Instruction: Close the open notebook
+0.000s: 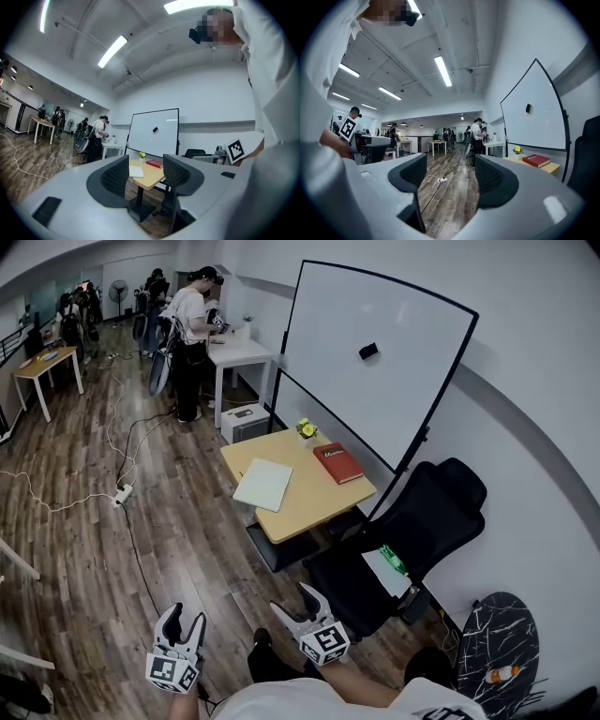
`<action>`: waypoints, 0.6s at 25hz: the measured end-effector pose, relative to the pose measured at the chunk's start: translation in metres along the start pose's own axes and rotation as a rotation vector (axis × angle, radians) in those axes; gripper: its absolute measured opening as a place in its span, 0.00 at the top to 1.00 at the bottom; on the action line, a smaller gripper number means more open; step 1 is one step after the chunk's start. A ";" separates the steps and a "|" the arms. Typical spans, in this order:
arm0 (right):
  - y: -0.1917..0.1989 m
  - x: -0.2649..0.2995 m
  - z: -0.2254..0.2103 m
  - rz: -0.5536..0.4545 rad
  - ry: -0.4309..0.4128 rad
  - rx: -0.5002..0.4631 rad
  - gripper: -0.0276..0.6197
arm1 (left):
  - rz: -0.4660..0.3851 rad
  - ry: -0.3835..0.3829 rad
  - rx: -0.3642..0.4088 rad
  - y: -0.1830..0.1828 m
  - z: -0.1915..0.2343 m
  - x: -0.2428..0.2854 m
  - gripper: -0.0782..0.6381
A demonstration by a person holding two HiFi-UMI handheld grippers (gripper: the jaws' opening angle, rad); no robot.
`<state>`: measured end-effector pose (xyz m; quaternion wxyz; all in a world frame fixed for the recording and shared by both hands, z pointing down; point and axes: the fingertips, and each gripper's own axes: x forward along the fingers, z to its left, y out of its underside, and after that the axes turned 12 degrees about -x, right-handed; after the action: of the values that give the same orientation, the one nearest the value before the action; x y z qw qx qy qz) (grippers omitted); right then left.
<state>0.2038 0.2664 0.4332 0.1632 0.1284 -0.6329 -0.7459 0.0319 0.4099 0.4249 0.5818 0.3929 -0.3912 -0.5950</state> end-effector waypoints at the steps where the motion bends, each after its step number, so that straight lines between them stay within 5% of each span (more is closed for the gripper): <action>1: 0.002 0.014 -0.007 0.000 -0.005 0.002 0.45 | 0.011 -0.004 0.007 -0.003 0.007 0.013 0.58; 10: 0.012 0.112 -0.110 0.018 -0.036 -0.020 0.45 | 0.062 0.006 -0.060 -0.020 0.062 0.152 0.59; 15: 0.010 0.155 -0.158 0.002 -0.036 -0.029 0.45 | 0.170 0.033 0.076 -0.011 0.079 0.223 0.58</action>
<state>0.1260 0.0596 0.4195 0.1542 0.1118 -0.6251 -0.7569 -0.0488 0.1879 0.4424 0.6214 0.3896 -0.4359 -0.5216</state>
